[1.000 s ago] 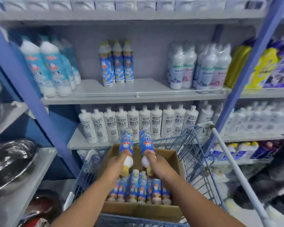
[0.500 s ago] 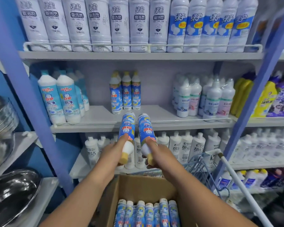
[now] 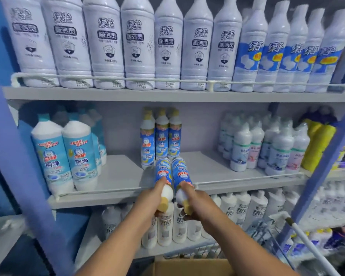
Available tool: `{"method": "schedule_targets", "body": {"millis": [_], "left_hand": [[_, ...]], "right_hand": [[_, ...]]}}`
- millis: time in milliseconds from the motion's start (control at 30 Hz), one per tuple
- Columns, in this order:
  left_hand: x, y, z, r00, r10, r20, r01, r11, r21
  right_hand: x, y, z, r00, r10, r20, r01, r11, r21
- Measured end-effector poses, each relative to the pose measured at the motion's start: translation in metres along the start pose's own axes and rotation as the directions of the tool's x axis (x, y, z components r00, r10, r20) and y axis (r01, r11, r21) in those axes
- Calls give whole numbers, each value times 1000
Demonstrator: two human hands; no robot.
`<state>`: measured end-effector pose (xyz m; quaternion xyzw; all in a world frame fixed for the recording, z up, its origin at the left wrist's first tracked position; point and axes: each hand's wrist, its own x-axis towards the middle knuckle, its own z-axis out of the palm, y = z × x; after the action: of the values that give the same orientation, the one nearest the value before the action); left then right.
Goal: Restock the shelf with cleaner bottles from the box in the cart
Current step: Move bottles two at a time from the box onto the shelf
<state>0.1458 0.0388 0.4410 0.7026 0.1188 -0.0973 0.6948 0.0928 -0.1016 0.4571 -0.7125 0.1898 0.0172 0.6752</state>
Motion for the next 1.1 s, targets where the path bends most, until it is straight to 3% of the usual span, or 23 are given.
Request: {"method": "schedule_targets", "body": {"millis": [300,467,567,633,700,767,833,900,967,1100], "left_hand": [[39,15,14,995,-100,28,99,995,17],[45,12,22,991,-124,42,117,983,144],[44,12,20,985,-162,54,139,943,302],[41,14,17,999,-11,-36,28,858,513],[39,16,13,954,284,-94,-152,733,663],[38,21,8,868,494,57,-425,676,602],[36,21,1,820,486,301,-572,699,429],[34,15,-8,751,460,473,-648,650,397],[33,9,-15,713,426,557,-694,546,470],[39,4,-19,699,422,577,-715,423,557]], "right_hand": [[54,-8,-4,993,116,3,-115,992,-55],[66,-20,-20,978,166,129,-142,975,-173],[68,-17,-25,990,114,79,-81,939,-333],[74,-10,-28,996,-88,9,83,898,-432],[77,-4,-33,934,-355,38,334,833,-440],[78,0,-39,829,-540,147,542,710,-449],[79,9,-47,754,-586,296,653,624,-428],[77,13,-56,715,-553,428,699,559,-445],[79,15,-65,689,-530,494,724,471,-504],[78,11,-65,659,-612,437,730,383,-566]]}}
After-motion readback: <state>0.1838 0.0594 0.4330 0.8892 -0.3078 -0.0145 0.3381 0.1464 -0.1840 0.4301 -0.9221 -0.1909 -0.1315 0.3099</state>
